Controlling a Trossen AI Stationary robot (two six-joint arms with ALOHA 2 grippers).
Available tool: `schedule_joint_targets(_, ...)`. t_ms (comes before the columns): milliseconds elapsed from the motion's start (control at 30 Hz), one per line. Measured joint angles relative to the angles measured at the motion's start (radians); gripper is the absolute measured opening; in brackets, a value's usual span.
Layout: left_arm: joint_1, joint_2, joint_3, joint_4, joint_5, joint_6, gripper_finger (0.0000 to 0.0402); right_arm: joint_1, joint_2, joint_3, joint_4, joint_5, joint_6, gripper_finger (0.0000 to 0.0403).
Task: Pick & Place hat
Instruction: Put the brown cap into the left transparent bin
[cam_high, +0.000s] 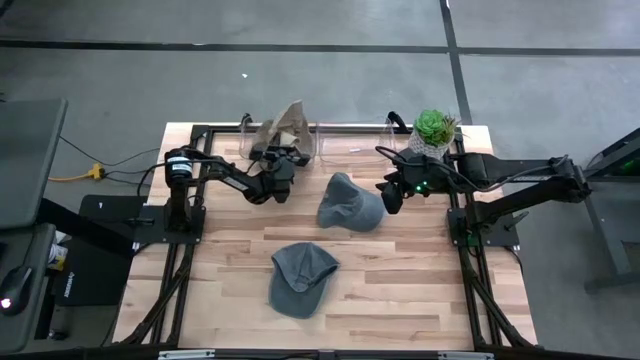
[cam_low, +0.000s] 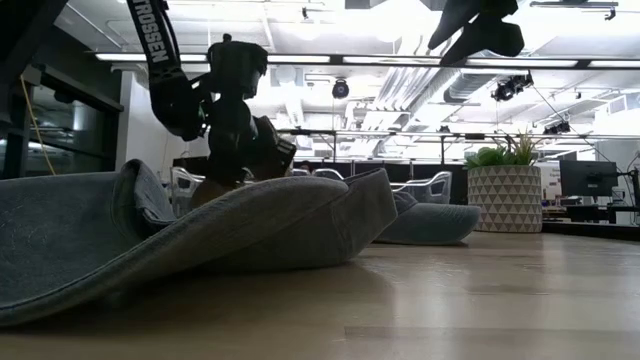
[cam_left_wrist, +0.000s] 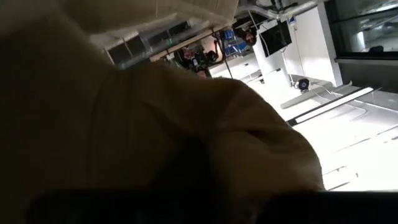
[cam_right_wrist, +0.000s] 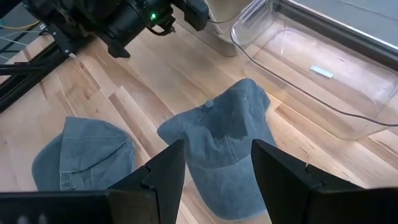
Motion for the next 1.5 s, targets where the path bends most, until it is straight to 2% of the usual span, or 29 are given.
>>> schedule_joint_targets(300,-0.008,0.0,0.0,0.011,0.009,0.002,0.0201,0.0,0.0,0.0,0.0,0.018,-0.002,0.0179)
schedule_joint_targets(500,-0.008,-0.009,0.001,0.064,0.026,0.021,0.0255,0.0,0.0,0.0,0.0,0.021,-0.003,0.0179)
schedule_joint_targets(733,-0.01,-0.009,0.001,0.071,-0.001,0.052,0.0261,0.0,0.0,0.0,0.0,0.021,-0.008,0.0179)
schedule_joint_targets(900,-0.02,-0.009,0.001,0.145,-0.055,0.212,0.0261,0.0,0.0,0.0,0.0,0.021,-0.008,0.0179)
schedule_joint_targets(1200,-0.02,-0.034,0.001,0.179,0.002,0.483,0.0262,0.0,0.0,0.0,0.0,0.021,-0.008,0.0179)
schedule_joint_targets(1500,-0.028,-0.085,-0.001,0.172,0.019,0.623,0.0262,0.0,0.0,0.0,-0.001,0.021,-0.005,0.0179)
